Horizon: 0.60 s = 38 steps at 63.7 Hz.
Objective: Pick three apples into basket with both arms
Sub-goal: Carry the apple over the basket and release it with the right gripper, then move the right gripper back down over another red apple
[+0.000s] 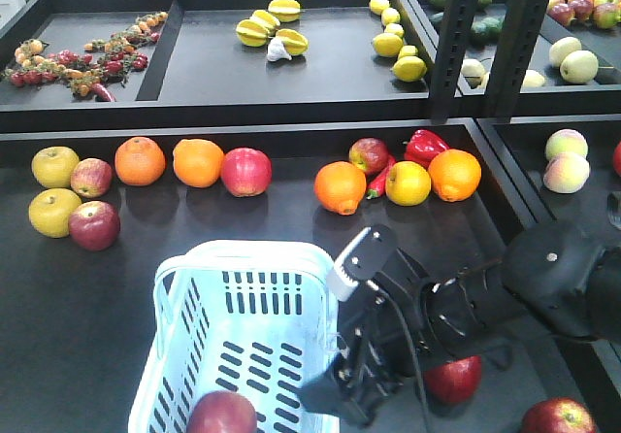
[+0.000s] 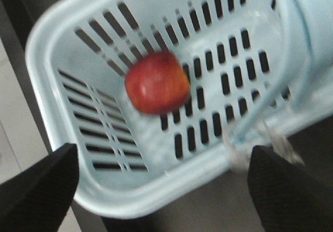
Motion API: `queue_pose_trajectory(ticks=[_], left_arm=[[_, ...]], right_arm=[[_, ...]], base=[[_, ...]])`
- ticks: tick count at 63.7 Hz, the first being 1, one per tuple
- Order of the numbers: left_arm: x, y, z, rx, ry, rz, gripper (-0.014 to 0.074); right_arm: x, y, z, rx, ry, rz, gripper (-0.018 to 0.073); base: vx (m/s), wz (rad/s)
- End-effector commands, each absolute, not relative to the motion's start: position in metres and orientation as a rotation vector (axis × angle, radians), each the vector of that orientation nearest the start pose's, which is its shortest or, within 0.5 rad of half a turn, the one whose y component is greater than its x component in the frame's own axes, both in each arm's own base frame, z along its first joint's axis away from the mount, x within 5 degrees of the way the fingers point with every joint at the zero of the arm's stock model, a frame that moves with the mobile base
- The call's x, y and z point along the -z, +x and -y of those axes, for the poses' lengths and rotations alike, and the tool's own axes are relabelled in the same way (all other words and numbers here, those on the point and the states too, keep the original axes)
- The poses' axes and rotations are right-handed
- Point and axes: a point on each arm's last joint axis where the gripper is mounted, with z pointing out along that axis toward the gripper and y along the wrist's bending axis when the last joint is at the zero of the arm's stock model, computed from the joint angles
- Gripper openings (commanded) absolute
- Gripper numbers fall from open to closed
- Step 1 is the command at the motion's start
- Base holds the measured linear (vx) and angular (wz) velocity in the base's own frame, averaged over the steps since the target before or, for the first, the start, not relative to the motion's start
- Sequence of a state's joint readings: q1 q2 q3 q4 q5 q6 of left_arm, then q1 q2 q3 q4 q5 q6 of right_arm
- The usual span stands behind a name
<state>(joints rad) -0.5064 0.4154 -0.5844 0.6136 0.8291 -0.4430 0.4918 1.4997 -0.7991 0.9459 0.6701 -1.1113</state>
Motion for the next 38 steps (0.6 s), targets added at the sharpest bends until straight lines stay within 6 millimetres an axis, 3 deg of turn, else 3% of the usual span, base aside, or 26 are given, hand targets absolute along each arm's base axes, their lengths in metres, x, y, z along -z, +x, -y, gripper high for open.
queue_pose_trajectory(ticks=[1,9,16,25,38], left_arm=[[-0.331,0.080,0.001,-0.114,0.242,-1.916,0.0585],[-0.331,0.080,0.001,-0.114,0.242,-1.916,0.0585],[-0.331,0.080,0.001,-0.114,0.242,-1.916,0.0585],[-0.331,0.080,0.001,-0.114,0.242,-1.916,0.0585],[-0.331,0.080,0.001,-0.114,0.242,-1.916,0.0585]], right_arm=[[-0.237,0.221,-0.163,-0.666,-1.141,-2.295,0.0614],[-0.255,0.220,-0.150,-0.485,-1.130,-2.328,0.0609],[-0.259,0.223,-0.139,-0.321,-1.107,-2.366,0.0605],[-0.248,0.232,-0.127,-0.103,-1.066,-2.459,0.0600],[-0.224,0.244,-0.122,0.042,-1.035,-2.576,0.0597]], base=[[0.00,0.00],[0.00,0.00],[0.00,0.00],[0.00,0.00],[0.00,0.00]])
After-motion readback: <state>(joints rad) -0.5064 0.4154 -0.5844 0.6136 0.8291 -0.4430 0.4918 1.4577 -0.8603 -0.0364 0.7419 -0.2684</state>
